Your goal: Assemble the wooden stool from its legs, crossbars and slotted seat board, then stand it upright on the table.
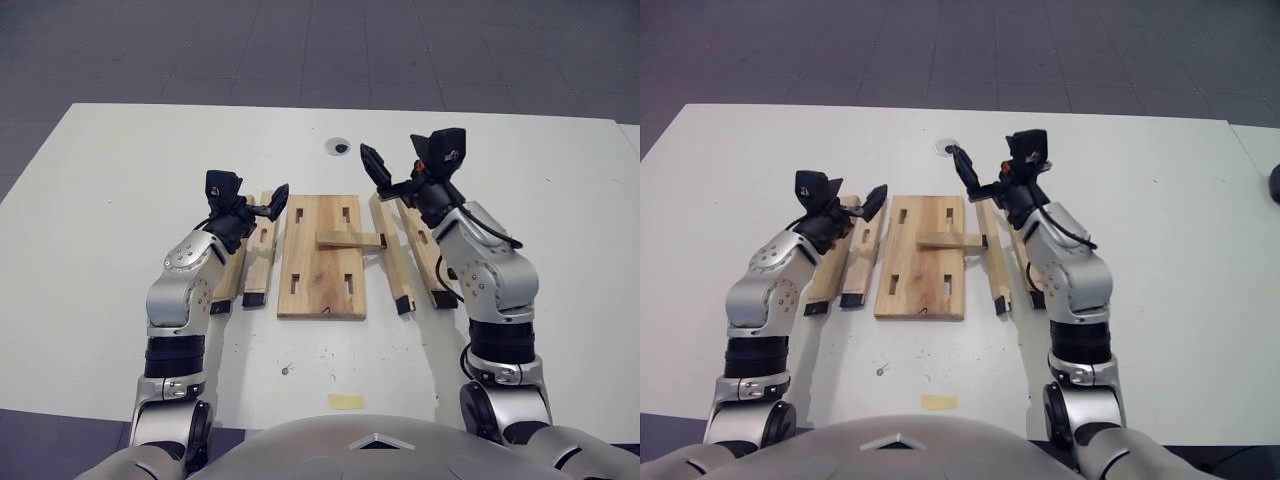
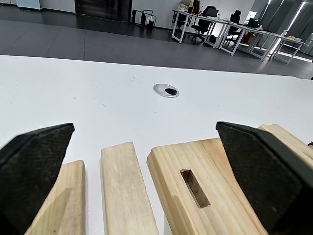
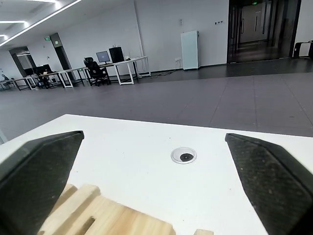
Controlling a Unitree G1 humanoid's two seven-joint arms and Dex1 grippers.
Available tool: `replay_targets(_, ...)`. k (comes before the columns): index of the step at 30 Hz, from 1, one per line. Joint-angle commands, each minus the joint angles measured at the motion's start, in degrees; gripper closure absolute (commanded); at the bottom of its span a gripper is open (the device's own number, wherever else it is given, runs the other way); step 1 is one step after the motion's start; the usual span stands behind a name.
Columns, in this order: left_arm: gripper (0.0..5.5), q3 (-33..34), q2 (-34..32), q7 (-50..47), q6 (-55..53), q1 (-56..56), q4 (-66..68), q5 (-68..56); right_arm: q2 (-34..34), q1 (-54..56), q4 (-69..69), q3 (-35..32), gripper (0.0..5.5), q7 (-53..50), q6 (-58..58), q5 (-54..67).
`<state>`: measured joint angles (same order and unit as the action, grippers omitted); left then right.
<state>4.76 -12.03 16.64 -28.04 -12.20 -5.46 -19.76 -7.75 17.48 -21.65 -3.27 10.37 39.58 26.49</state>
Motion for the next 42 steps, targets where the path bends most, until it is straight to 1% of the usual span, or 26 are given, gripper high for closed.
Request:
replay_targets(1,0.10,0.43,-0.37,-0.51,-1.32,1.60,-1.56,0.13,-1.48,-10.35,-8.88,-1.32,0.11,-1.70,11.61,5.29)
replay_targets(3,0.10,0.26,-0.32,-0.48,-1.61,2.32,-2.24,0.06,-3.01,-13.27,-10.91,-0.58,0.47,-0.64,16.24,7.53)
replay_targets(6,0.10,-0.04,0.00,-0.64,-2.06,2.74,-3.10,0.11,-3.44,-14.01,-10.19,-1.44,1.01,-1.75,20.46,8.54)
replay_targets(11,0.10,0.27,-0.44,-0.62,-2.42,3.20,-3.54,0.26,-3.97,-15.73,-11.01,-2.47,1.81,-3.05,24.94,9.36)
replay_targets(17,0.10,0.24,-0.26,-0.72,-2.61,4.34,-4.13,0.24,-4.43,-18.64,-12.06,-1.62,2.69,-4.35,26.67,7.87)
replay_targets(20,0.10,0.31,-0.14,-0.73,-2.72,4.37,-4.11,0.11,-4.62,-19.07,-11.95,-1.60,3.11,-4.35,24.89,7.00)
replay_targets(21,0.10,0.39,-0.15,-0.74,-2.71,4.43,-4.09,0.08,-4.36,-18.86,-12.14,-1.83,3.36,-4.44,24.19,6.94)
replay_targets(26,0.10,0.14,0.06,-0.80,-2.82,4.78,-4.66,0.02,-3.56,-17.45,-12.21,-2.21,2.58,-4.63,22.66,6.68)
replay_targets(32,0.10,-0.23,-0.20,-0.67,-2.87,4.65,-4.59,0.31,-3.66,-20.06,-11.31,-1.81,1.59,-5.33,26.11,6.64)
replay_targets(33,0.10,-0.39,-0.22,-0.57,-2.81,4.84,-4.61,0.37,-3.60,-20.12,-11.66,-1.54,1.80,-5.50,26.64,6.62)
replay_targets(34,0.10,-0.53,-0.24,-0.50,-2.80,4.96,-4.64,0.40,-3.94,-20.04,-12.08,-1.03,1.81,-5.45,27.07,6.44)
replay_targets(35,0.10,-0.75,-0.35,-0.39,-2.72,5.03,-4.64,0.53,-4.06,-19.92,-12.47,-0.70,1.94,-5.53,27.48,6.34)
replay_targets(37,0.10,-0.83,-0.40,-0.40,-2.67,4.82,-4.47,0.53,-4.44,-19.22,-13.09,-0.32,2.31,-5.71,28.07,6.08)
replay_targets(42,0.10,-0.70,-0.35,-0.65,-2.01,4.58,-4.10,0.69,-2.62,-17.19,-14.51,-2.05,3.16,-7.24,31.10,7.00)
